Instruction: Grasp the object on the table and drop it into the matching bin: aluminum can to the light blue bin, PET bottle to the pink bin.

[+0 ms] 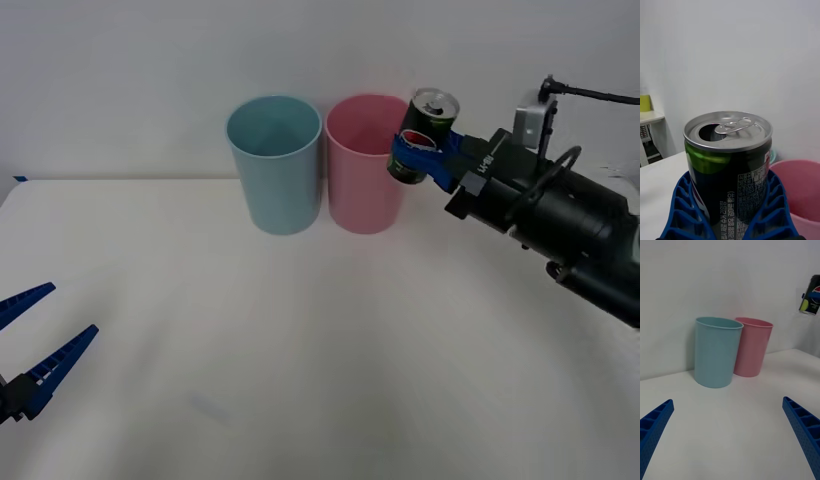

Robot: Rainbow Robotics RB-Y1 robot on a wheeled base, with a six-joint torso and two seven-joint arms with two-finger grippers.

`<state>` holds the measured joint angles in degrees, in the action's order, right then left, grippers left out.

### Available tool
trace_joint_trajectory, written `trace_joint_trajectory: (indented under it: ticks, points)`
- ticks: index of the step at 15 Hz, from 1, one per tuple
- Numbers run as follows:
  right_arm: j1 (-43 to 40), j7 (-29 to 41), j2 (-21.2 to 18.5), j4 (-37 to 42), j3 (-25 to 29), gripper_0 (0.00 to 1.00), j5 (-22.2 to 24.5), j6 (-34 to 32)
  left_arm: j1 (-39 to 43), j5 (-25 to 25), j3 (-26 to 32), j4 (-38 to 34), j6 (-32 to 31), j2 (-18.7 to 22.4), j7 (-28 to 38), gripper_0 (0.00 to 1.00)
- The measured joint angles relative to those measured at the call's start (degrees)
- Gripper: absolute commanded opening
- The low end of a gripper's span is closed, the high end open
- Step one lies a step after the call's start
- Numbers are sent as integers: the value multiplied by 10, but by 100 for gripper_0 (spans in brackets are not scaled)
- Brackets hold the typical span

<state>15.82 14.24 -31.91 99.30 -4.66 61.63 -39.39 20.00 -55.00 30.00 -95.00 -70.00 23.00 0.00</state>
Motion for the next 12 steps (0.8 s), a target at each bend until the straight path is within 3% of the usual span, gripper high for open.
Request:
trace_joint_trajectory:
  ticks: [6, 9, 12]
  points:
    - [167, 0, 5, -150, -82, 0, 1, 12, 0, 0, 0, 0, 0, 0, 0, 100]
    - [256, 0, 27, -240, -128, 0, 2, 29, 0, 0, 0, 0, 0, 0, 0, 100]
    - [313, -3, 50, -299, -179, 0, 2, 90, 0, 0, 0, 0, 0, 0, 0, 100]
